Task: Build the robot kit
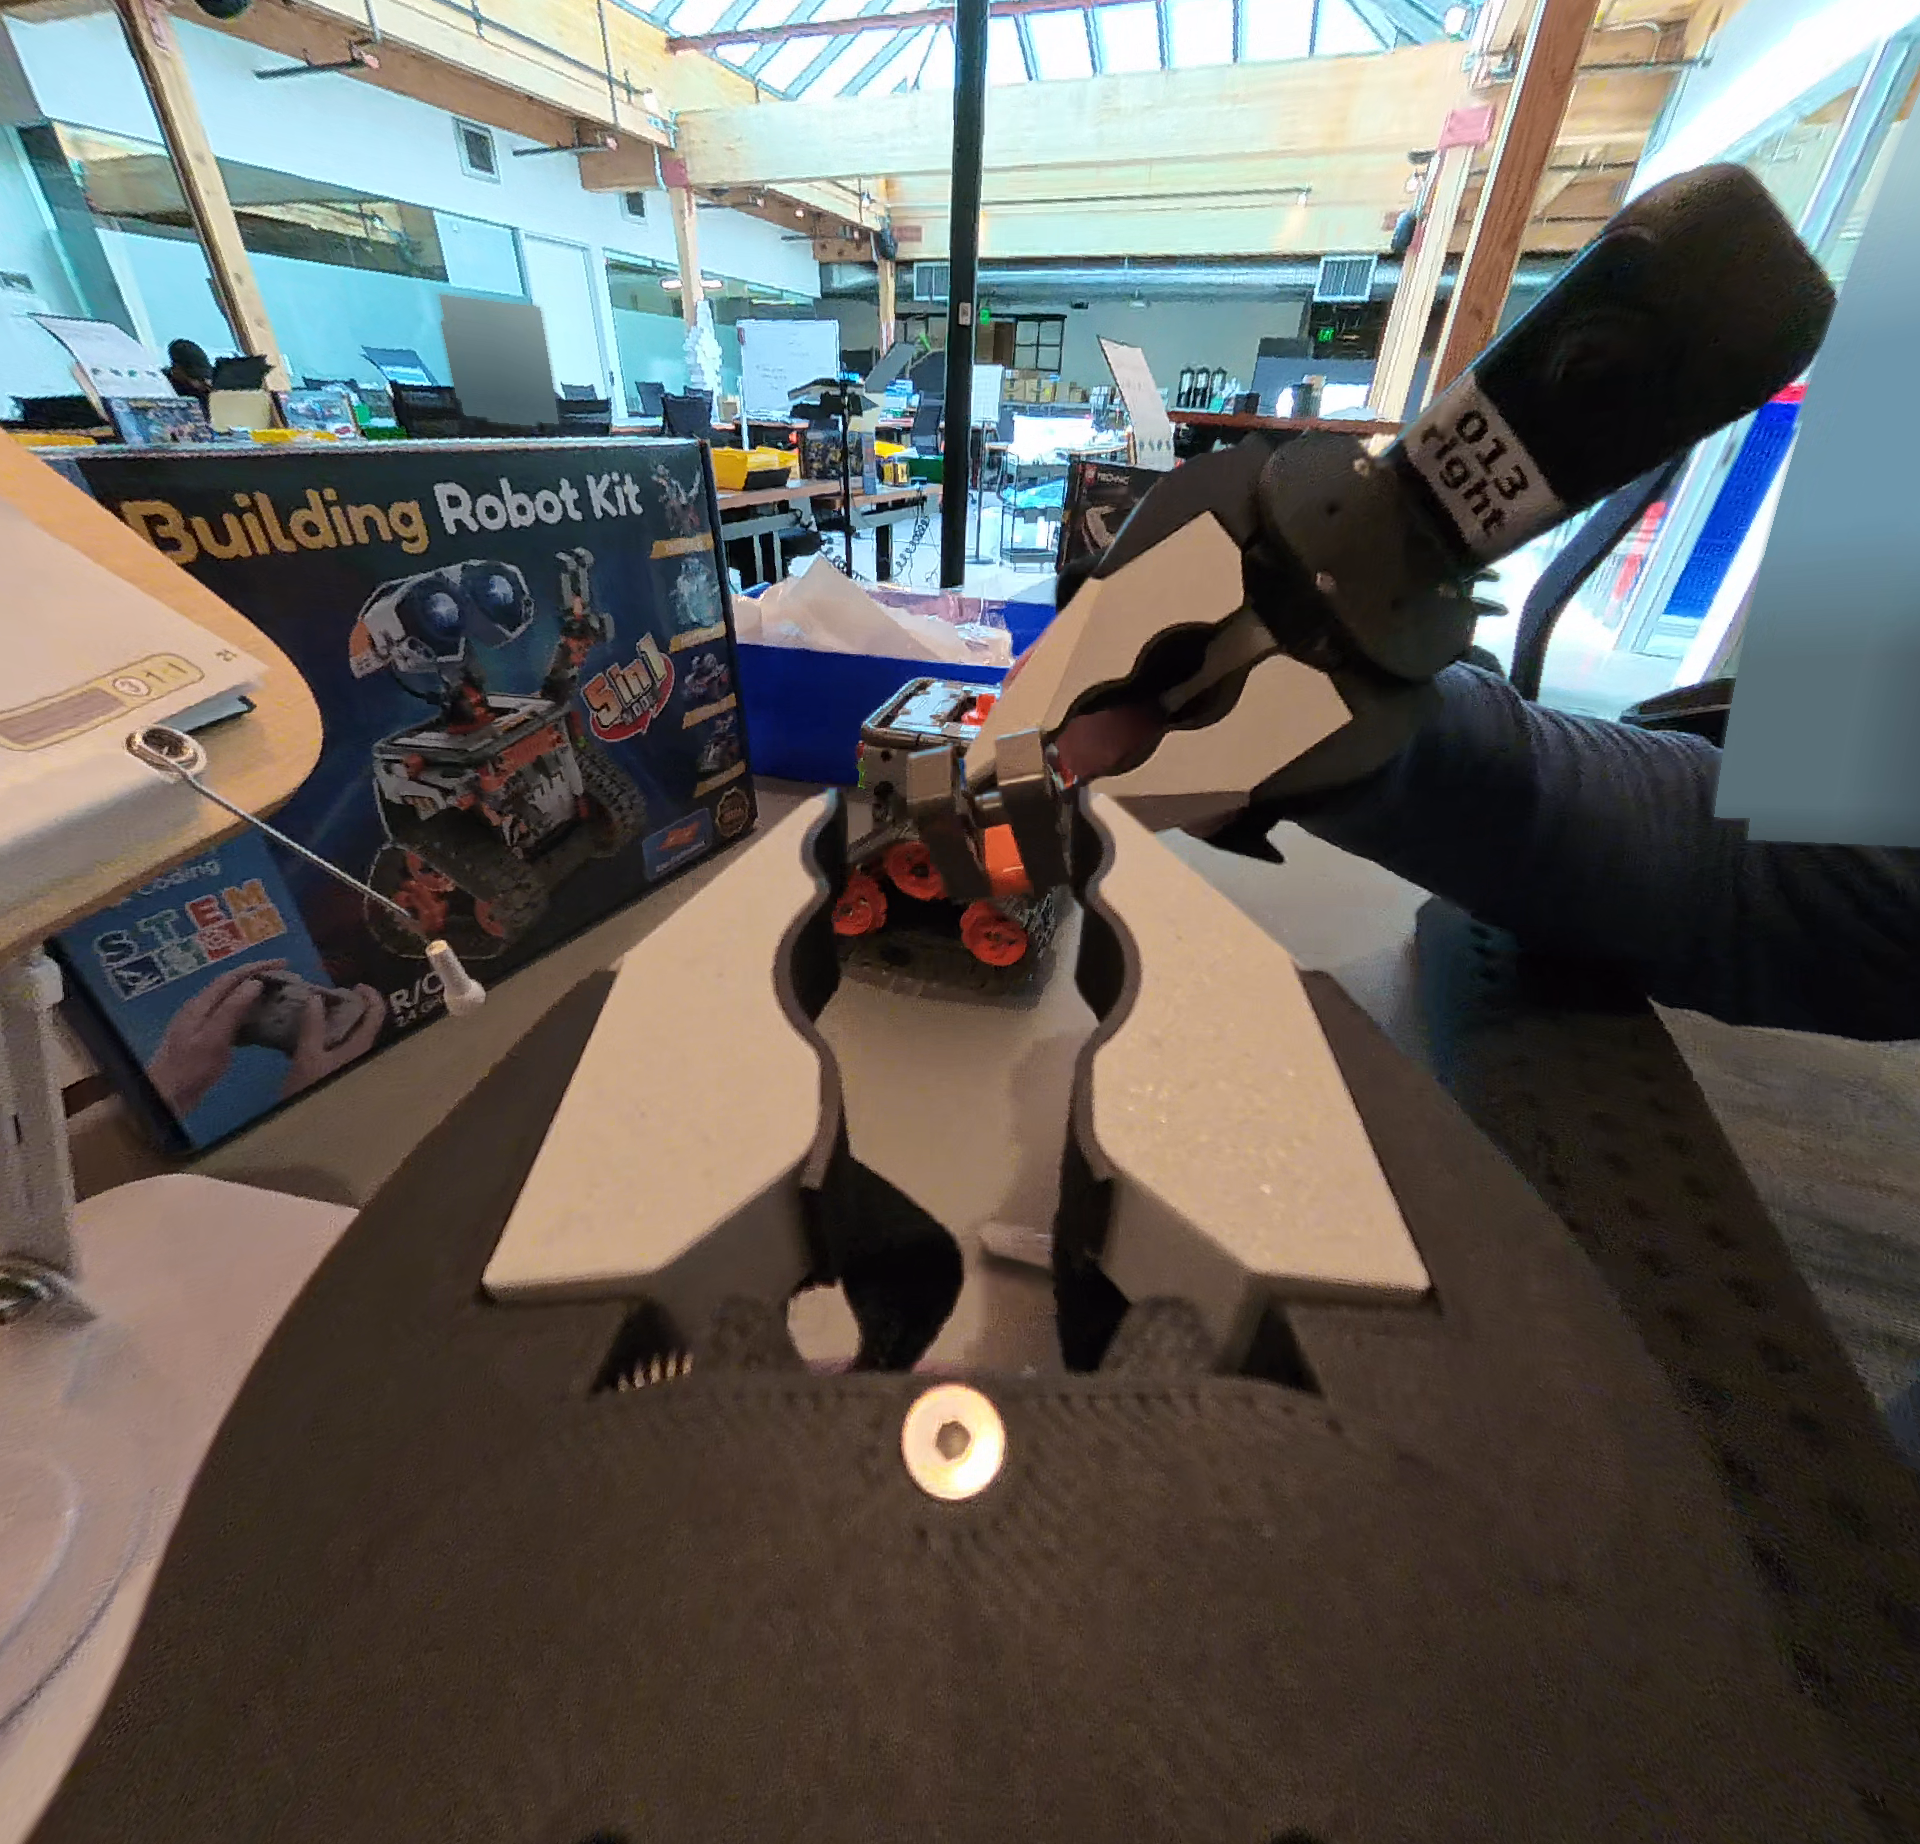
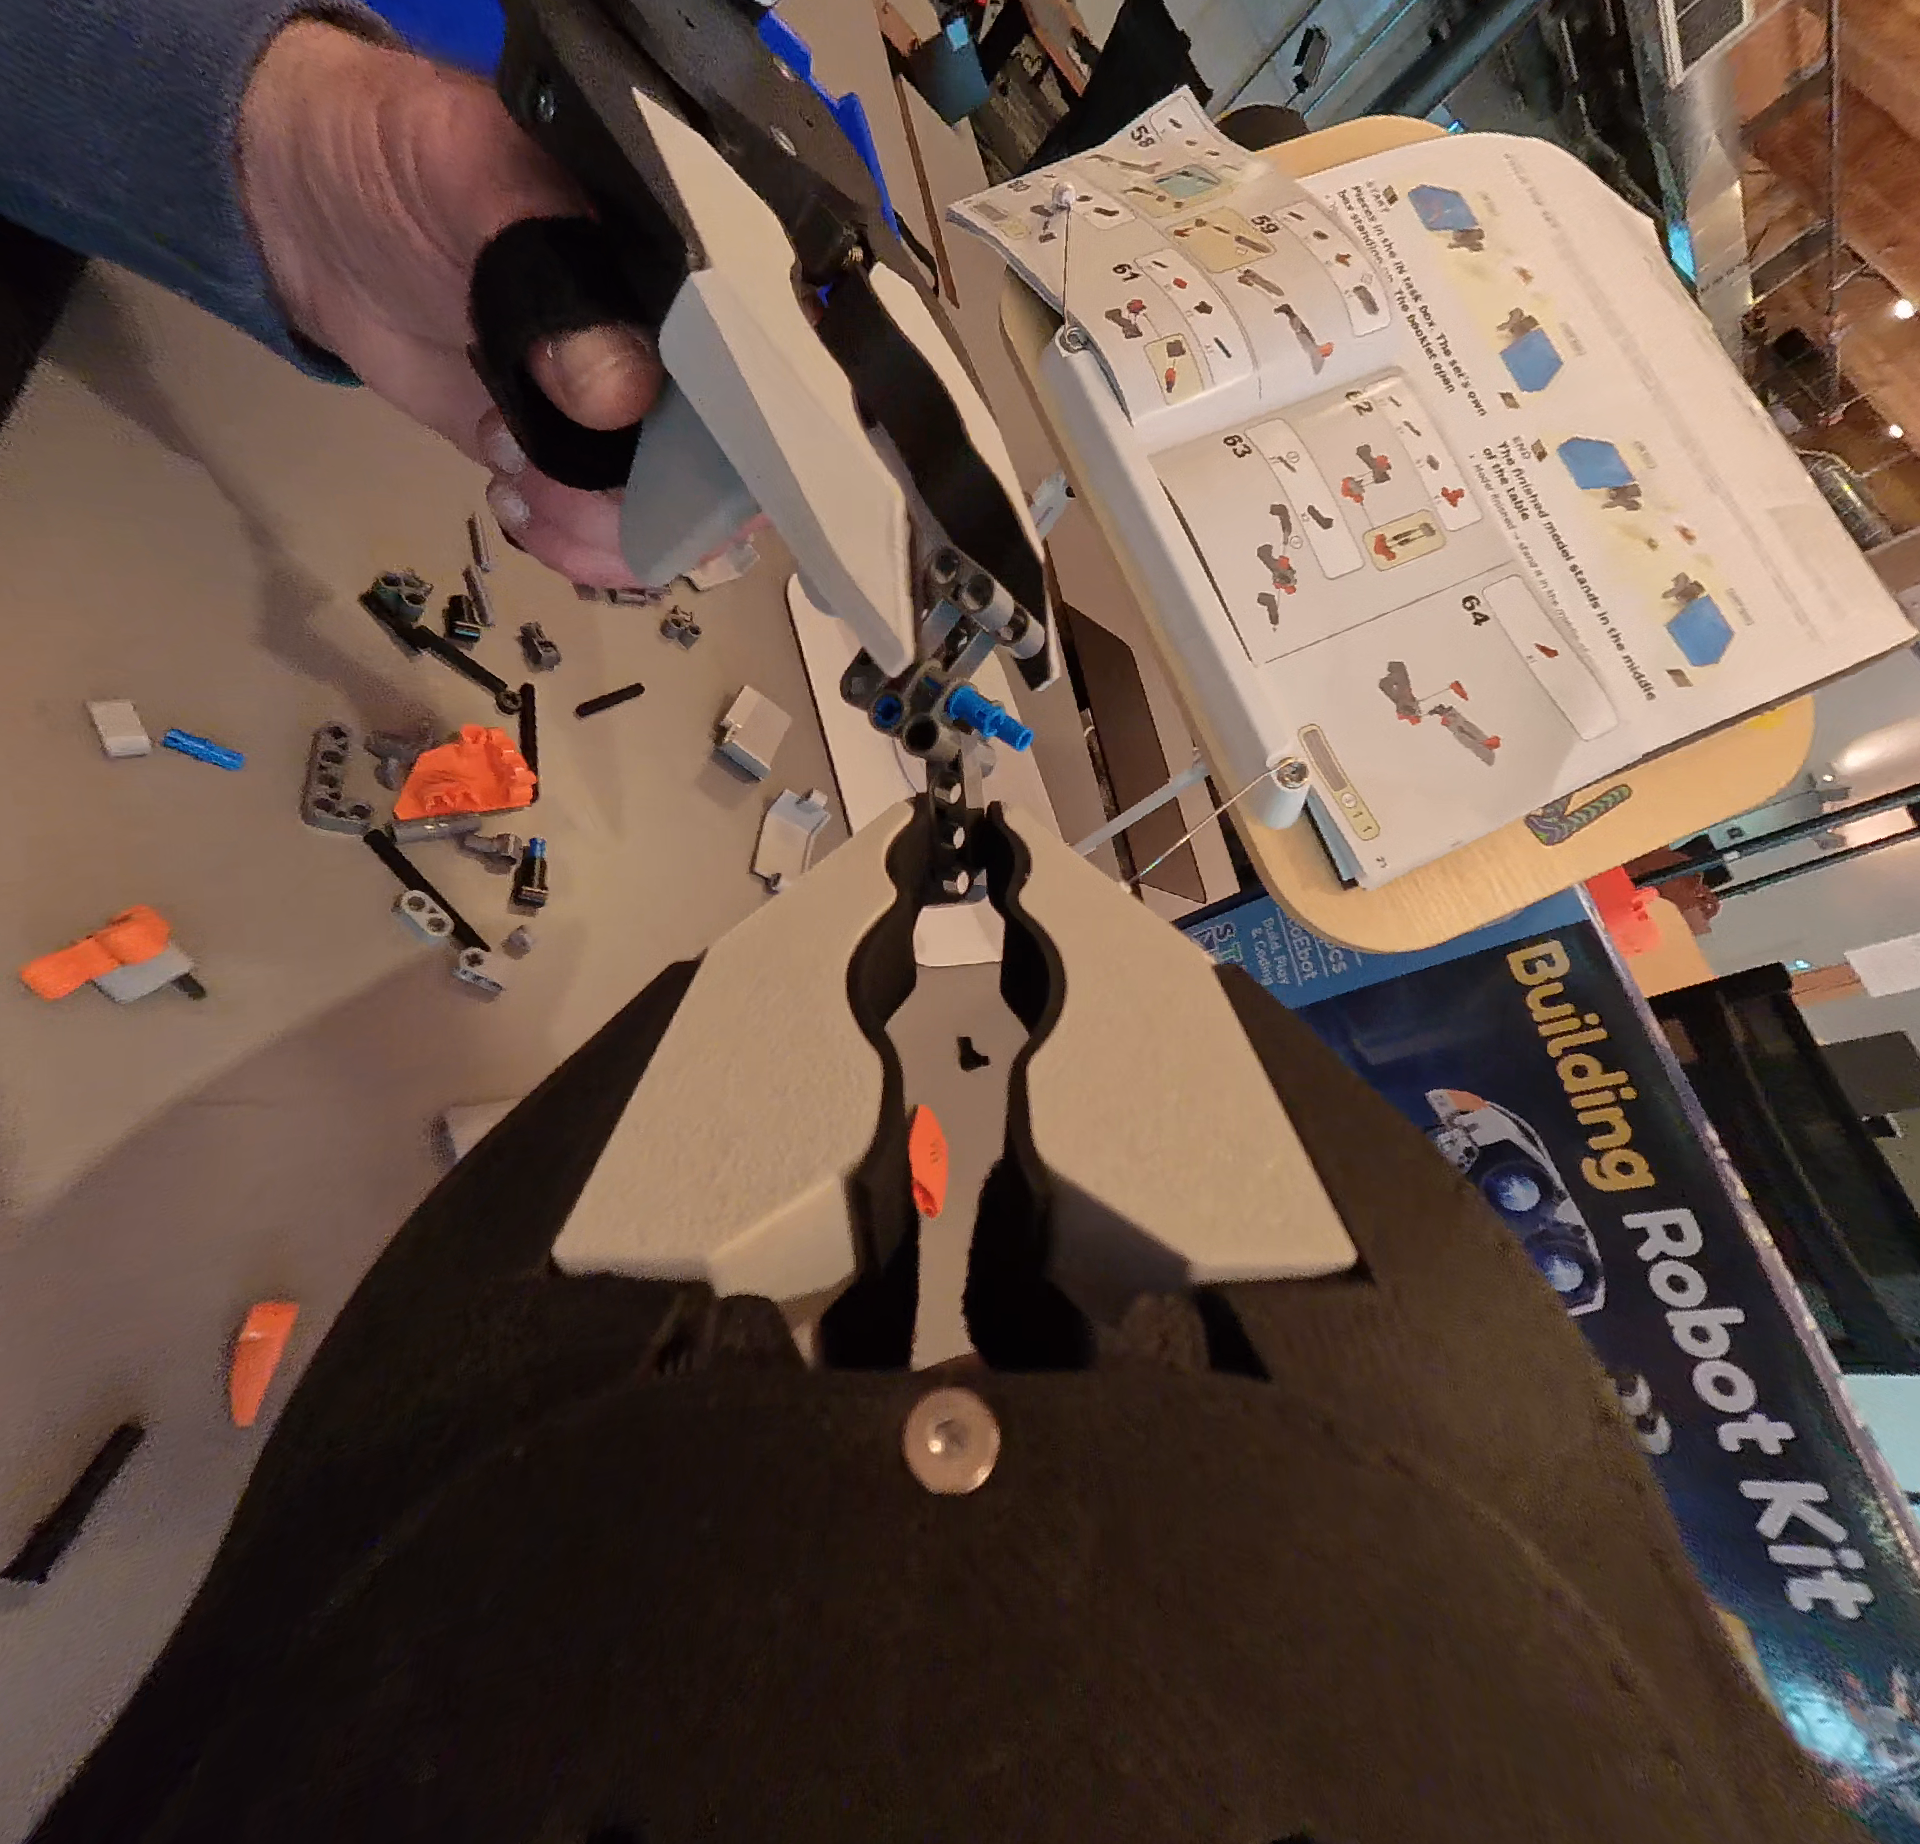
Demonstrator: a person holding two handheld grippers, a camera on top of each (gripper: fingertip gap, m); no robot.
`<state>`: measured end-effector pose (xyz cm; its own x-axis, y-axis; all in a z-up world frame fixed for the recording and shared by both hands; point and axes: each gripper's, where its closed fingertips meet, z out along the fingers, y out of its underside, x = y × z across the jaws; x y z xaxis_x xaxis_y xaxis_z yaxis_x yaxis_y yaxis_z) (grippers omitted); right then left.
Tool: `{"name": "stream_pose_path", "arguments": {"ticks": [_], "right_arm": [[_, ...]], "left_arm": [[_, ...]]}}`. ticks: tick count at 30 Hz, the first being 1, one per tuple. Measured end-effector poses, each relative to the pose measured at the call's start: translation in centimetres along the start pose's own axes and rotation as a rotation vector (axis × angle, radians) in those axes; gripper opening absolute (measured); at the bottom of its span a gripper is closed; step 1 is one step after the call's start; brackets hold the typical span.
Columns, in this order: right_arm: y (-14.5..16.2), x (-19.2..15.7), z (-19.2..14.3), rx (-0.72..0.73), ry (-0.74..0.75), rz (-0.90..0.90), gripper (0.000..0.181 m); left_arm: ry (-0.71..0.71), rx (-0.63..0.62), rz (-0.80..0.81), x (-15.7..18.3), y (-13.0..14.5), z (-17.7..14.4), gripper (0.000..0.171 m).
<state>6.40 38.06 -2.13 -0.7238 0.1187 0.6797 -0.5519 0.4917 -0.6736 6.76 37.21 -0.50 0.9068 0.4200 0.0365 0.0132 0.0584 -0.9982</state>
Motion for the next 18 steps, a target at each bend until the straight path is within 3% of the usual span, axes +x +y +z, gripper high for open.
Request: {"name": "stream_pose_path", "arguments": {"ticks": [10, 18], "right_arm": [[0.11, 0.51, 0.48, -0.040, -0.163, -0.158, 0.007], [0.30, 0.67, 1.01, -0.029, -0.161, -0.185, 0.008]], "left_arm": [[0.024, -0.047, -0.004, -0.14, 0.45, 0.08, 0.036], [0.018, -0.056, 0.018, -0.14, 0.66, 0.19, 0.026]]}}
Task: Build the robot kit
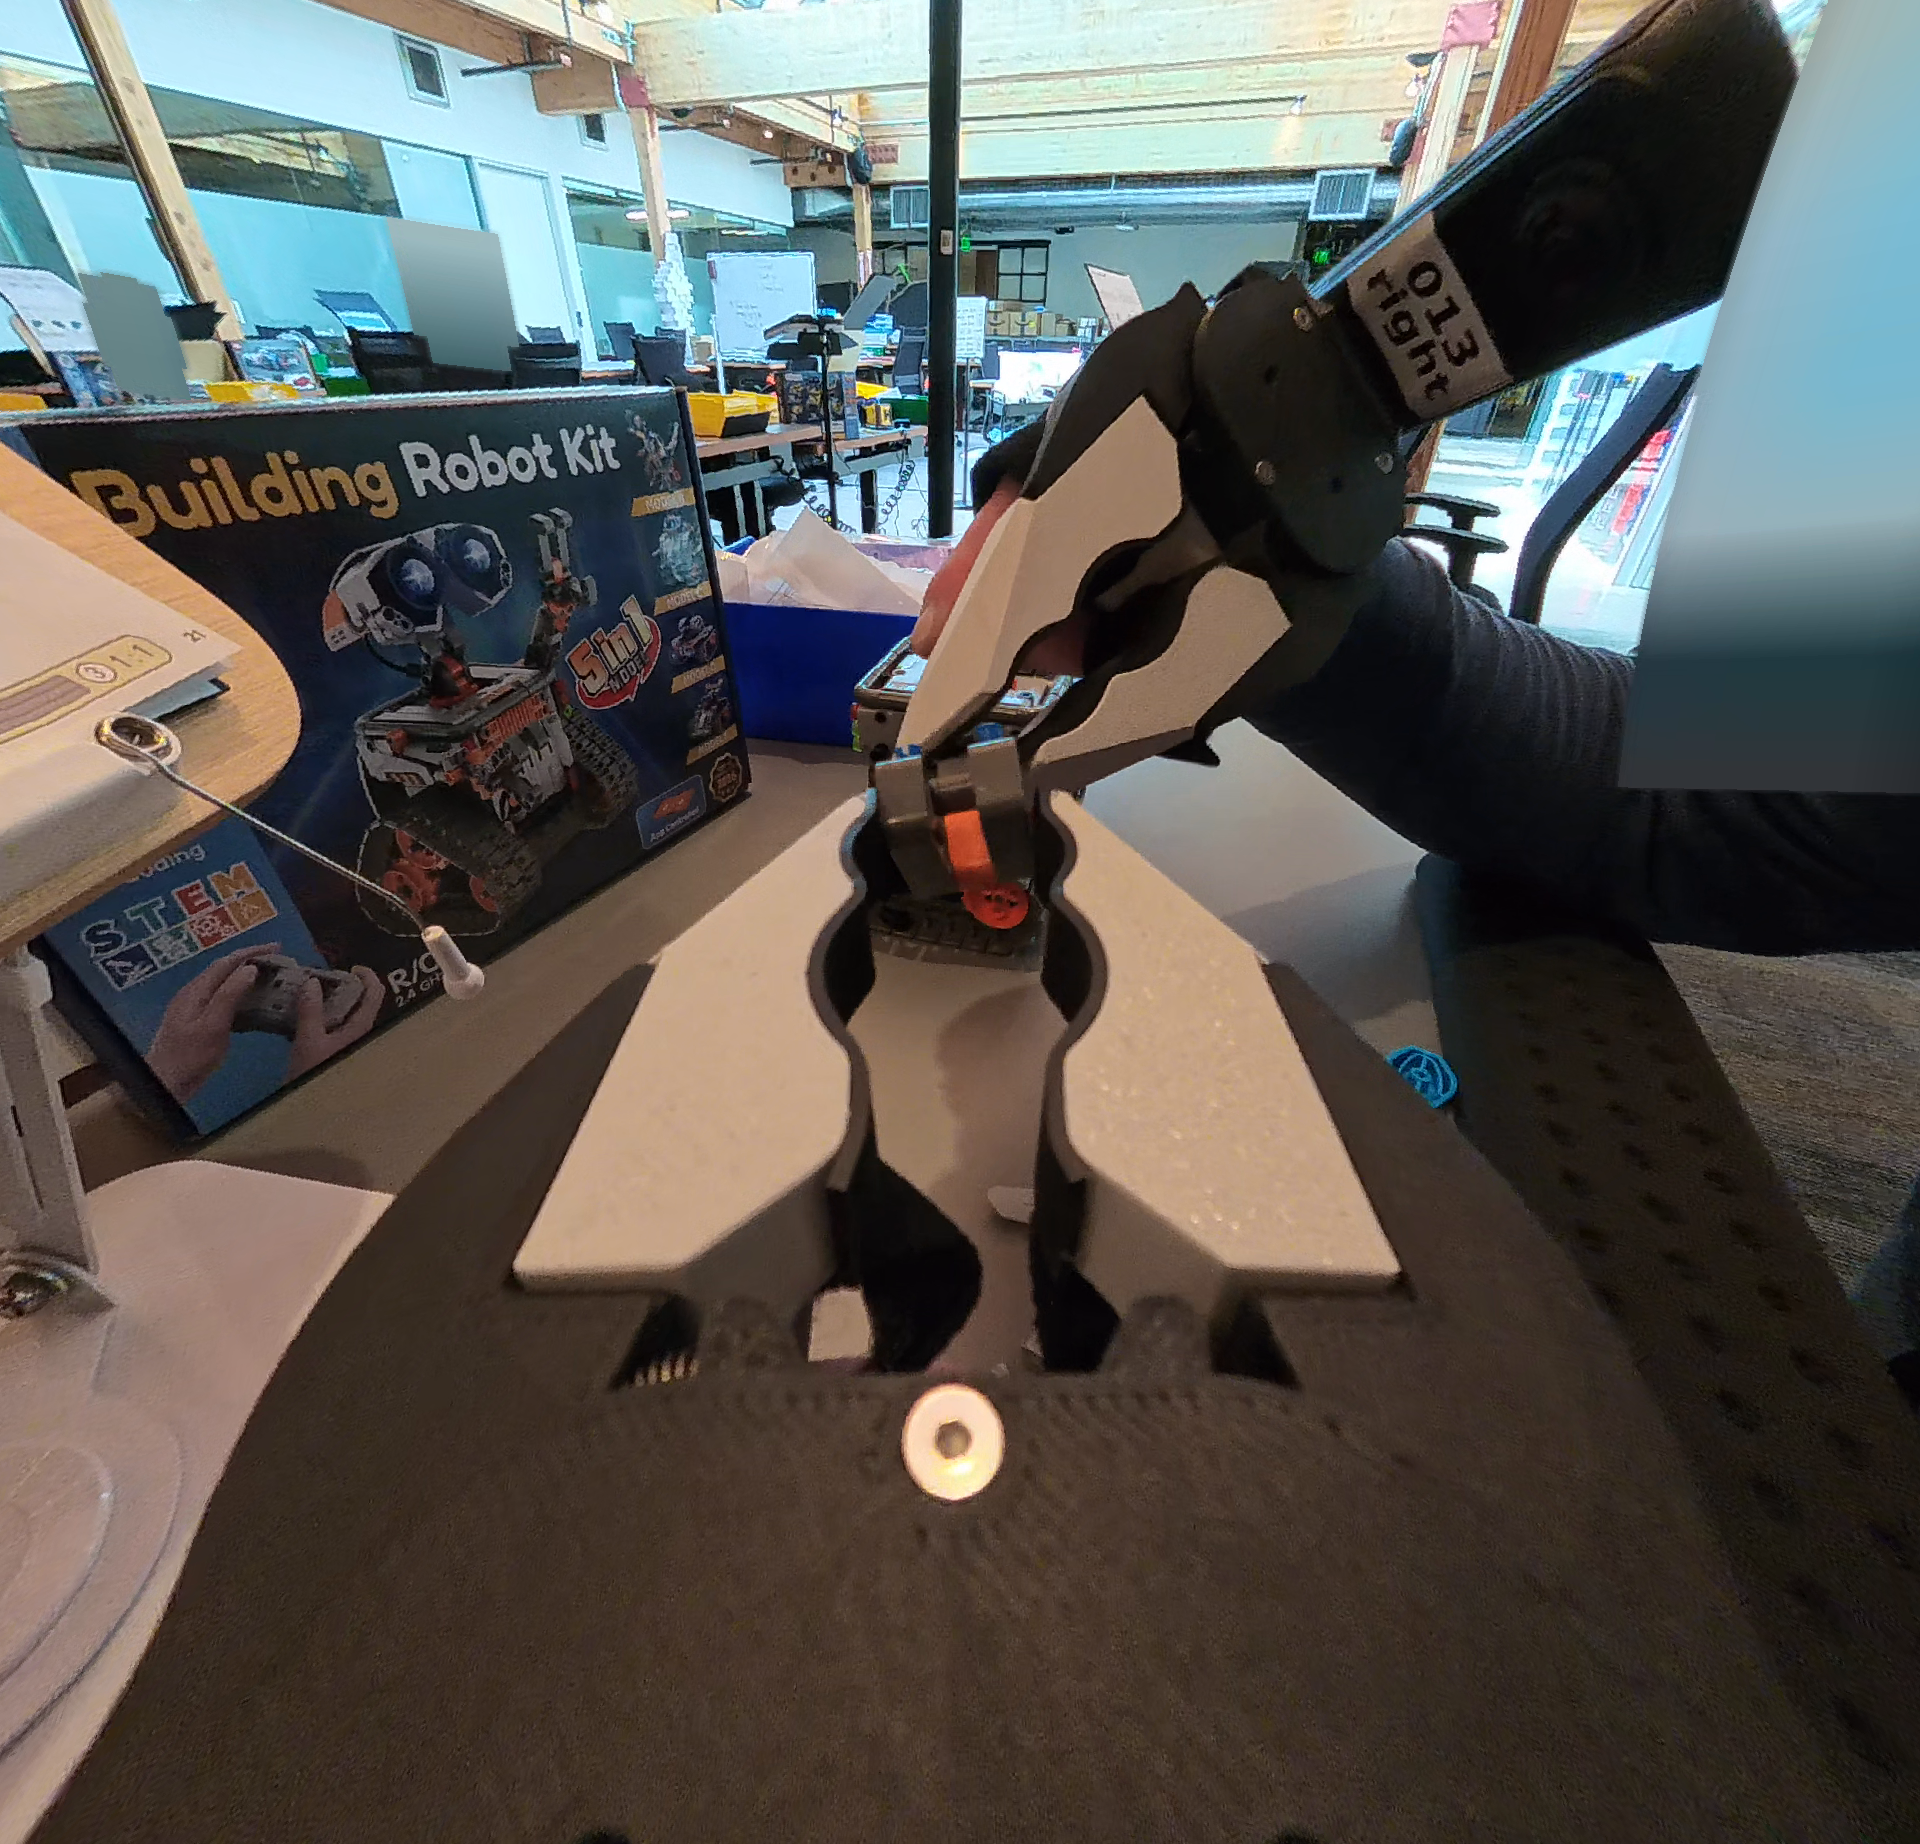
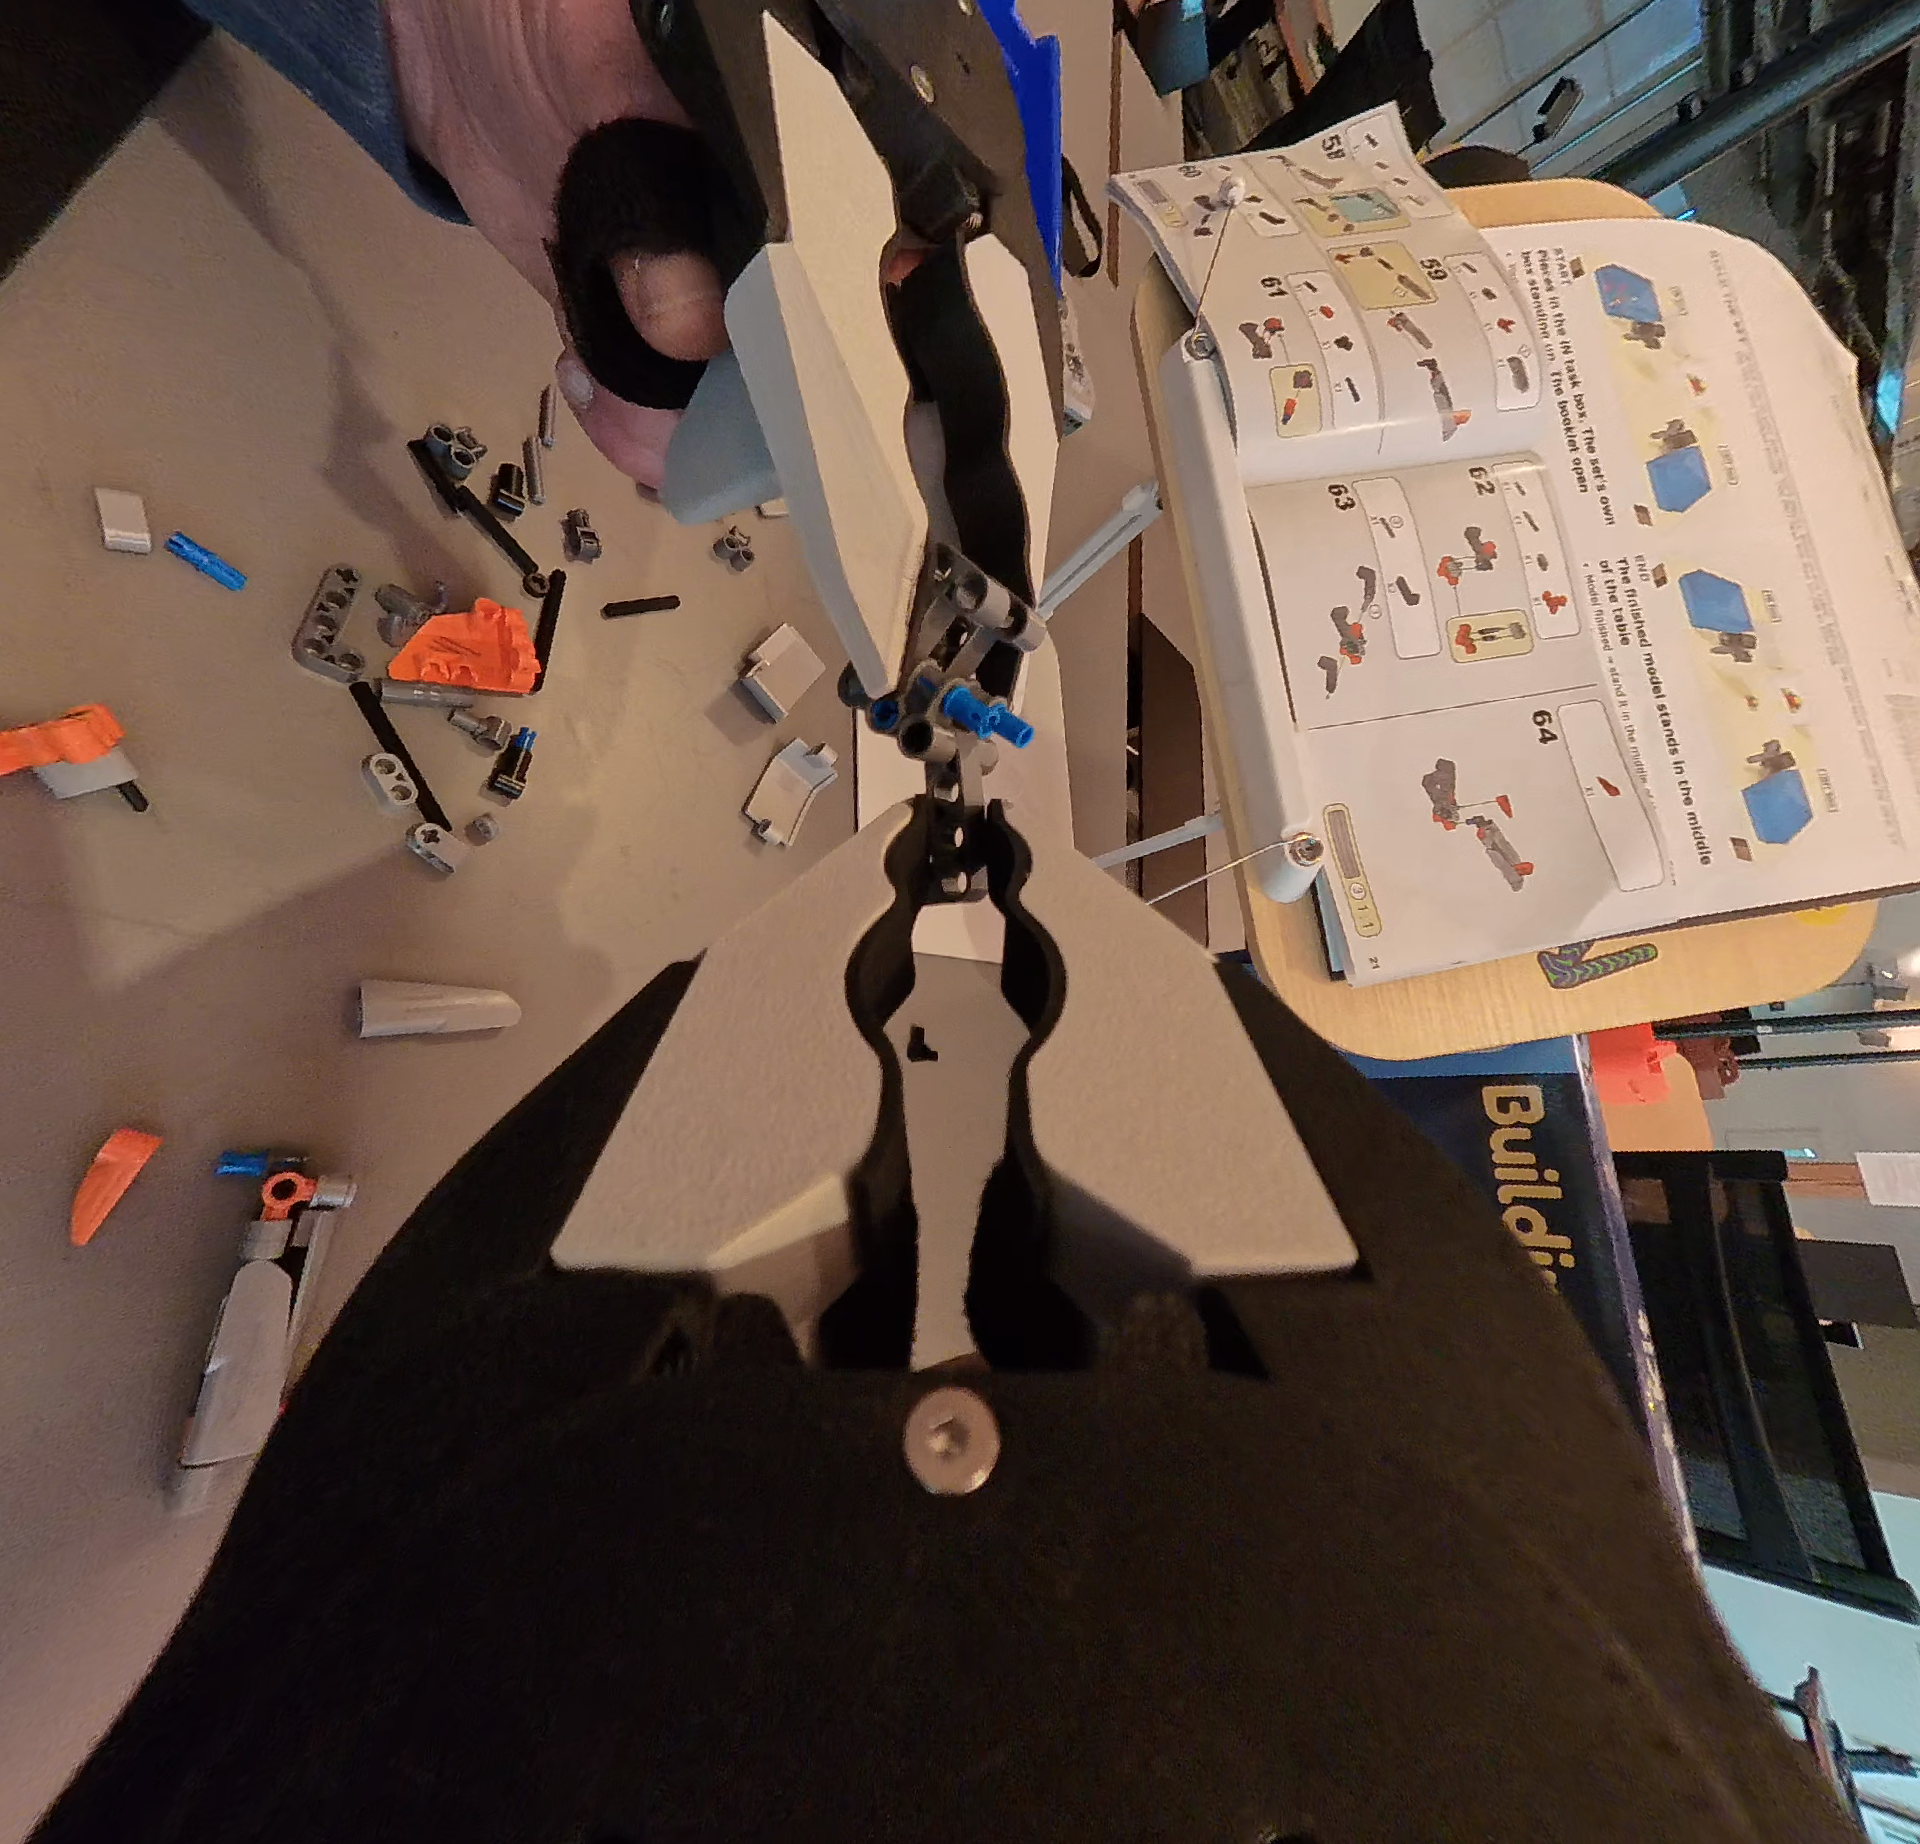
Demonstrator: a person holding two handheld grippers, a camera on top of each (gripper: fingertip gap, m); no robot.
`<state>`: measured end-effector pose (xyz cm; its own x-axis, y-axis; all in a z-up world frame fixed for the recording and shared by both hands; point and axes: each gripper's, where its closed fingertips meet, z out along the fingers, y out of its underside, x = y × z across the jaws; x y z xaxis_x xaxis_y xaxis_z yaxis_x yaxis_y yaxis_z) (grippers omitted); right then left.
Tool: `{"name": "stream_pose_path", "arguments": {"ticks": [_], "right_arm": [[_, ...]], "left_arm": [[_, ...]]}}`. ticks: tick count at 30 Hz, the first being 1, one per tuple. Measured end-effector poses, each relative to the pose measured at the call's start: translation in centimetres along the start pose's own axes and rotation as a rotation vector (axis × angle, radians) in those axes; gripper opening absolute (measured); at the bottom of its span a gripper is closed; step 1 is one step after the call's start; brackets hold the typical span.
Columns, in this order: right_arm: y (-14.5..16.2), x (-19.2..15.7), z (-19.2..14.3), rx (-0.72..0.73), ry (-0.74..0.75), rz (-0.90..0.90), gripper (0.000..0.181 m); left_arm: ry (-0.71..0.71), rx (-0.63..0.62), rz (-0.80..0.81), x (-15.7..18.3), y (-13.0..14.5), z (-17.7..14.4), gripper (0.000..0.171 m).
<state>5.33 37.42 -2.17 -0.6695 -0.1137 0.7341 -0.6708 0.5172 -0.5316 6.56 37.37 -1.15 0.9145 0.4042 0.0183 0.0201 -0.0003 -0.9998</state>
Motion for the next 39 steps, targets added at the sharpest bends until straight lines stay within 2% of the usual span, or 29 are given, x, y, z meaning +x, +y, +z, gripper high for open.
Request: {"name": "stream_pose_path", "arguments": {"ticks": [6, 10, 12, 15, 18, 19, 21, 23, 26, 32, 39], "right_arm": [[0.0, 0.2, 0.5, 0.024, 0.026, 0.082, 0.008], [-0.3, 1.8, 0.5, 0.142, 0.088, 0.327, 0.007], [-0.7, 1.6, 1.0, 0.187, 0.073, 0.403, 0.007], [-1.2, 2.4, 1.6, 0.245, 0.125, 0.517, 0.008], [-1.7, 2.7, 1.9, 0.309, 0.132, 0.632, 0.008], [-2.4, 2.8, 1.7, 0.376, 0.107, 0.702, 0.008], [-3.0, 3.6, 1.1, 0.524, 0.062, 0.921, 0.007], [-3.1, 4.3, 0.7, 0.645, 0.031, 1.055, 0.007], [-2.7, 4.6, 0.6, 0.711, 0.014, 1.144, 0.007], [-3.3, 4.6, 0.3, 0.767, 0.013, 1.186, 0.007], [-3.9, 4.0, 0.7, 0.784, -0.023, 1.243, 0.007]], "left_arm": [[-0.026, 0.043, -0.014, -0.3, -0.9, -0.1, 0.025], [-0.055, 0.071, -0.065, -1.2, -1.3, -0.3, 0.039], [-0.099, 0.093, -0.055, -1.8, -1.6, -0.4, 0.038], [-0.142, 0.135, -0.030, -2.1, -2.4, -0.5, 0.028], [-0.182, 0.148, -0.016, -2.5, -2.8, -0.8, 0.029], [-0.181, 0.155, -0.020, -2.6, -2.9, -0.9, 0.035], [-0.193, 0.175, -0.016, -2.8, -3.2, -1.2, 0.037], [-0.209, 0.162, 0.032, -2.7, -3.1, -1.2, 0.038], [-0.284, 0.101, 0.201, -2.4, -2.6, -0.8, 0.038], [-0.449, 0.028, 0.473, -2.0, -2.6, -0.1, 0.032], [-0.579, -0.041, 0.674, -2.2, -2.8, -0.3, 0.020]]}}
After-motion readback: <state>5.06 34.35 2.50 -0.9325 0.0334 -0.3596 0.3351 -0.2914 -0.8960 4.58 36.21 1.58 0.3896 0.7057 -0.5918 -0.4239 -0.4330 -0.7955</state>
